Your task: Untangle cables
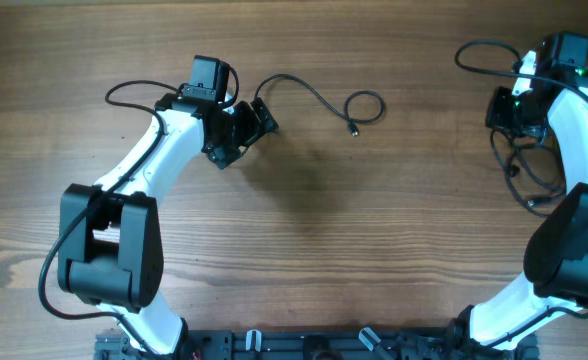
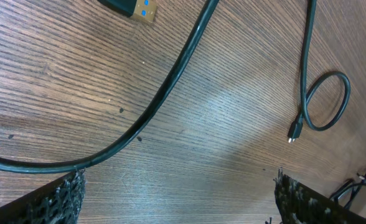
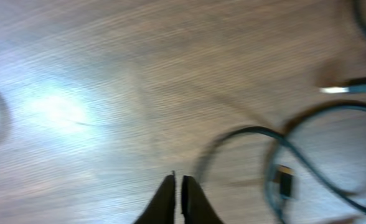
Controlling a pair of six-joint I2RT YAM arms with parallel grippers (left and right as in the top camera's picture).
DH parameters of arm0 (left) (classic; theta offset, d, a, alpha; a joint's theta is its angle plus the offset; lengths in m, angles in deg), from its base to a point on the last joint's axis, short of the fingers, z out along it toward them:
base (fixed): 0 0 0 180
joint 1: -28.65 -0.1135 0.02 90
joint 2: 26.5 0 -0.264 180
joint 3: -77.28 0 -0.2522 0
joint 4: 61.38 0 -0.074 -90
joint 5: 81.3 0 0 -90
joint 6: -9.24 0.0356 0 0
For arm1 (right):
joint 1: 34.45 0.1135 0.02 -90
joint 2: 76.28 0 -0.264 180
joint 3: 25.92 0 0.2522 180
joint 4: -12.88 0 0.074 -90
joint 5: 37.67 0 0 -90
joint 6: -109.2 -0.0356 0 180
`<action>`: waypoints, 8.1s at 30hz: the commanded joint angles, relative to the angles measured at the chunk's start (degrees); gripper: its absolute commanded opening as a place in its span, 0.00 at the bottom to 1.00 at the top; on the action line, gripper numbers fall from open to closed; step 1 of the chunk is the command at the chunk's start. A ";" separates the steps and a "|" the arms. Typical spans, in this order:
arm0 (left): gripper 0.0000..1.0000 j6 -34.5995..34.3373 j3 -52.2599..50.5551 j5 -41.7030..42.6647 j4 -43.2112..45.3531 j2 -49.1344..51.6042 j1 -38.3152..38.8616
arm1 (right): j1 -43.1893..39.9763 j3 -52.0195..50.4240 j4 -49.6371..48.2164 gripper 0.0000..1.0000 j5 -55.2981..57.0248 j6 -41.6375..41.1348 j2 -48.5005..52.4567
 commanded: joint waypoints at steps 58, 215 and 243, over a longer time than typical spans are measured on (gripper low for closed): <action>1.00 0.90 0.42 -2.25 0.44 -1.25 0.11 | -1.42 -25.44 -38.27 0.39 -24.48 -15.72 6.54; 0.04 38.21 1.01 -14.80 -1.09 -9.46 4.17 | 10.84 -25.11 -20.11 0.04 -18.47 -23.06 -11.65; 0.04 19.78 0.46 -31.43 -3.85 -11.37 -2.56 | 10.36 -25.11 -12.13 0.04 34.07 -37.27 -46.58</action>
